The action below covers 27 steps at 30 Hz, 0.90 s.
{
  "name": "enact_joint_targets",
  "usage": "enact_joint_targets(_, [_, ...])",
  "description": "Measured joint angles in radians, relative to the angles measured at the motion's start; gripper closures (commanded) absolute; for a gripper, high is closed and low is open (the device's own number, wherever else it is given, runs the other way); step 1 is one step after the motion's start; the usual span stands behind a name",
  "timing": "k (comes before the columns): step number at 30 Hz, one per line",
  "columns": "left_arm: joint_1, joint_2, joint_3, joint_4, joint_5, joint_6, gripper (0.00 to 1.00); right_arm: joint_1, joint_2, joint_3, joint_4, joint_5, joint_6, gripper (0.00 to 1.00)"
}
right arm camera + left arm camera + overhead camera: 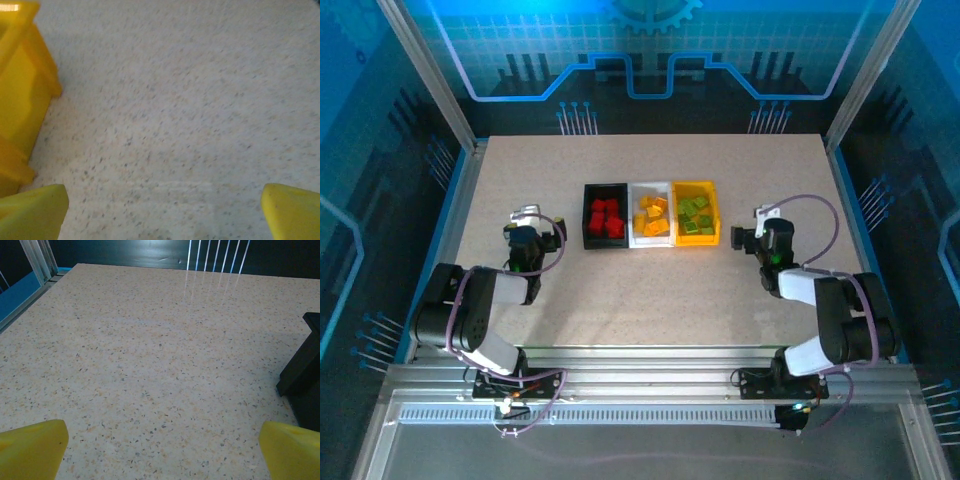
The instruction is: Sort the legos into containers by color
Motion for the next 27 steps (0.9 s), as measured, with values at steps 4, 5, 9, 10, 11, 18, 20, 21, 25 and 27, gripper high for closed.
enact_joint_targets(4, [0.000,0.000,0.000,0.000,0.000,0.000,0.01,0.000,0.018,-0.025,0.072,-0.016,-0.015,0.00])
enact_joint_targets(5, [0.000,0.000,0.000,0.000,0.000,0.000,0.01,0.000,0.018,-0.025,0.082,-0.017,-0.016,0.00])
enact_joint_targets(9, [0.000,0.000,0.000,0.000,0.000,0.000,0.01,0.000,0.018,-0.025,0.119,-0.019,-0.019,0.00])
enact_joint_targets(10, [0.000,0.000,0.000,0.000,0.000,0.000,0.01,0.000,0.018,-0.025,0.124,-0.019,-0.019,0.00])
enact_joint_targets(11, [0.000,0.000,0.000,0.000,0.000,0.000,0.01,0.000,0.018,-0.025,0.126,-0.020,-0.019,0.00])
enact_joint_targets(18, [0.000,0.000,0.000,0.000,0.000,0.000,0.01,0.000,0.018,-0.025,0.127,-0.019,-0.019,0.00])
enact_joint_targets(20, [0.000,0.000,0.000,0.000,0.000,0.000,0.01,0.000,0.018,-0.025,0.127,-0.019,-0.020,0.00])
enact_joint_targets(21, [0.000,0.000,0.000,0.000,0.000,0.000,0.01,0.000,0.018,-0.025,0.127,-0.019,-0.019,0.00])
enact_joint_targets(25, [0.000,0.000,0.000,0.000,0.001,0.000,0.01,0.000,0.018,-0.025,0.127,-0.020,-0.019,0.00])
enact_joint_targets(27, [0.000,0.000,0.000,0.000,0.003,0.000,0.01,0.000,0.018,-0.025,0.127,-0.020,-0.019,0.00])
